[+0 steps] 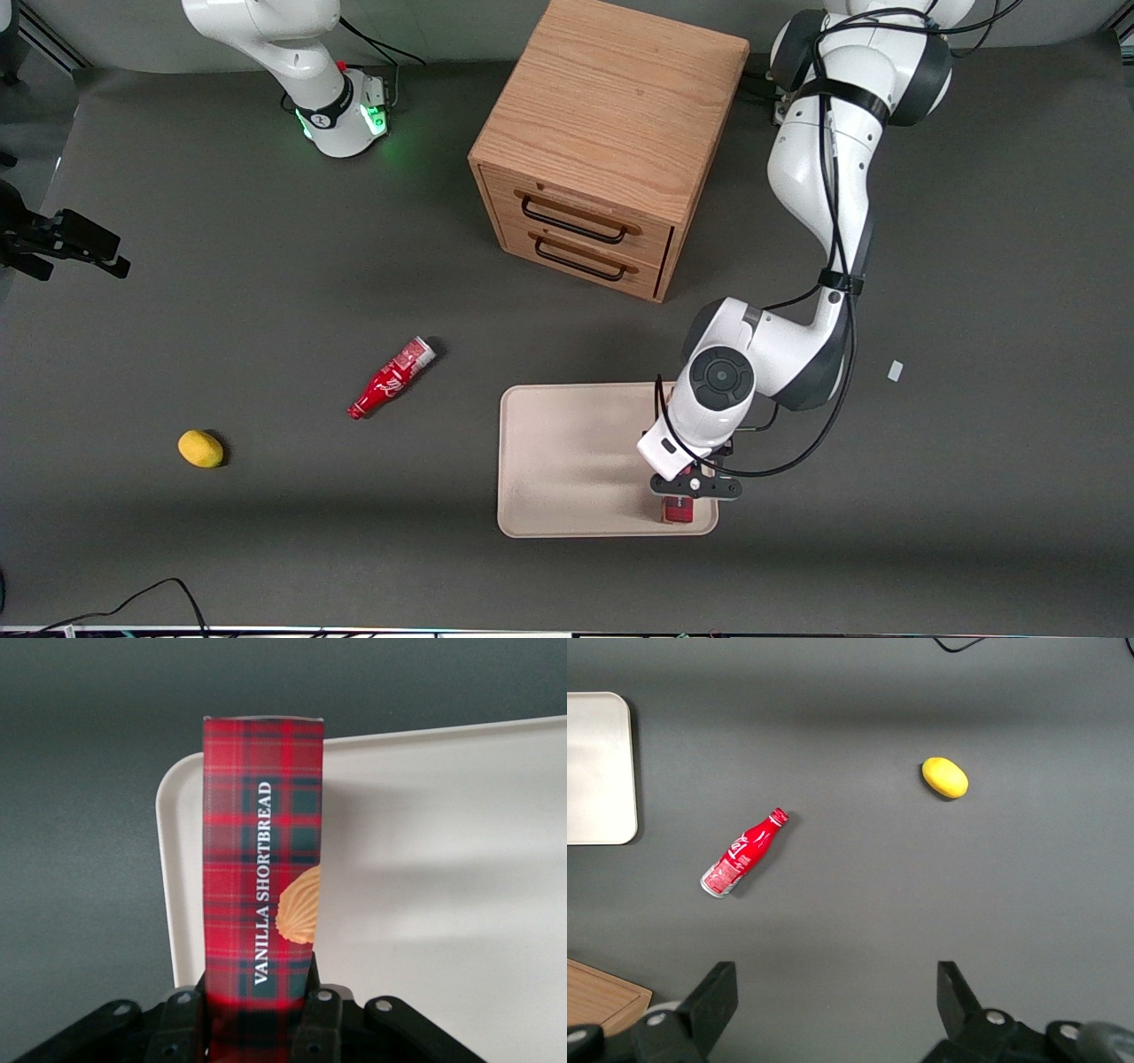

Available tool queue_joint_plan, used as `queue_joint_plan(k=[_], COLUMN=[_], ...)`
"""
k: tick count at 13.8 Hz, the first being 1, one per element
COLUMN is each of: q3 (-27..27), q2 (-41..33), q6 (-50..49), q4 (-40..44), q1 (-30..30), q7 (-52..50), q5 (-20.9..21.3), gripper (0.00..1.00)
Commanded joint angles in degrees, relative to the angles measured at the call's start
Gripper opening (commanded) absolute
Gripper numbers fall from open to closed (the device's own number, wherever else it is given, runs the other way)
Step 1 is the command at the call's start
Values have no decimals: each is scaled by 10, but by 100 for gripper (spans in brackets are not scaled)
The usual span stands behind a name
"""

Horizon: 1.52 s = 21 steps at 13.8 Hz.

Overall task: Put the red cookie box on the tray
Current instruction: 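Lower the box onto the tray and open the left gripper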

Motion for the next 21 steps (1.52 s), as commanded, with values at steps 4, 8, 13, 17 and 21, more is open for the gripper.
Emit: queue_joint_plan(k=[4, 8, 13, 17, 21], q3=[8, 8, 8, 8, 7], q2=[-9, -10, -14, -30, -98], q6=[21, 37, 37, 17, -126], q4=[-17, -27, -27, -27, -15], q1=[-8, -10, -10, -9, -5], q7=[-15, -14, -14, -14, -13], q5=[12, 14, 26, 25, 16], gripper=[74, 100, 100, 100, 100])
